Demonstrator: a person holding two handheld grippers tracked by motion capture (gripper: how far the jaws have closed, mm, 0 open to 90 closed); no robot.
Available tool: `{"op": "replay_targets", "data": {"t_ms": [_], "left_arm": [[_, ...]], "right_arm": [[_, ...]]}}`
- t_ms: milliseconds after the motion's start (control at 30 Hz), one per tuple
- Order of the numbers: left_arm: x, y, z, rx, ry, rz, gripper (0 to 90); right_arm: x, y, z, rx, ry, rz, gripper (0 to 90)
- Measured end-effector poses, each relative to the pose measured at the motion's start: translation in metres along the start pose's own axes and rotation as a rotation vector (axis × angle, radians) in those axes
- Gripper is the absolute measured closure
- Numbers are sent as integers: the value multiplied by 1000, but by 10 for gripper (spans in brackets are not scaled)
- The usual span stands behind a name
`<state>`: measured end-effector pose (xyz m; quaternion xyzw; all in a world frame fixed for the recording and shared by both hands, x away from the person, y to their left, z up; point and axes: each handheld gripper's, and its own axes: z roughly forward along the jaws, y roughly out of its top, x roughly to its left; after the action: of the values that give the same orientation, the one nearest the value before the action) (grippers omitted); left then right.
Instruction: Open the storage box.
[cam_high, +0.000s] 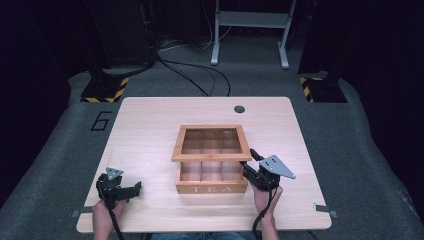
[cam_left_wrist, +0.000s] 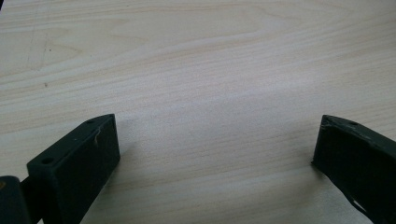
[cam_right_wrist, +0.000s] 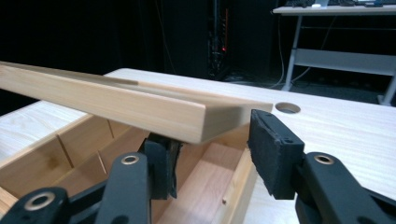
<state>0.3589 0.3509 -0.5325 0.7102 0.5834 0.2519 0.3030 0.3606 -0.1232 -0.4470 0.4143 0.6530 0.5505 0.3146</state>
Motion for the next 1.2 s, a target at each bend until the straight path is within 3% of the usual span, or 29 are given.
{"op": "replay_targets", "data": {"t_ms": [267, 667, 1200], "left_arm": [[0, 0, 0, 0, 0, 0, 4], [0, 0, 0, 0, 0, 0, 4], [0, 0, 0, 0, 0, 0, 4]], "right_arm": [[2, 12, 3, -17, -21, -17, 562], [-1, 23, 5, -32, -13, -1, 574], [-10, 49, 13, 14, 6, 25, 584]]}}
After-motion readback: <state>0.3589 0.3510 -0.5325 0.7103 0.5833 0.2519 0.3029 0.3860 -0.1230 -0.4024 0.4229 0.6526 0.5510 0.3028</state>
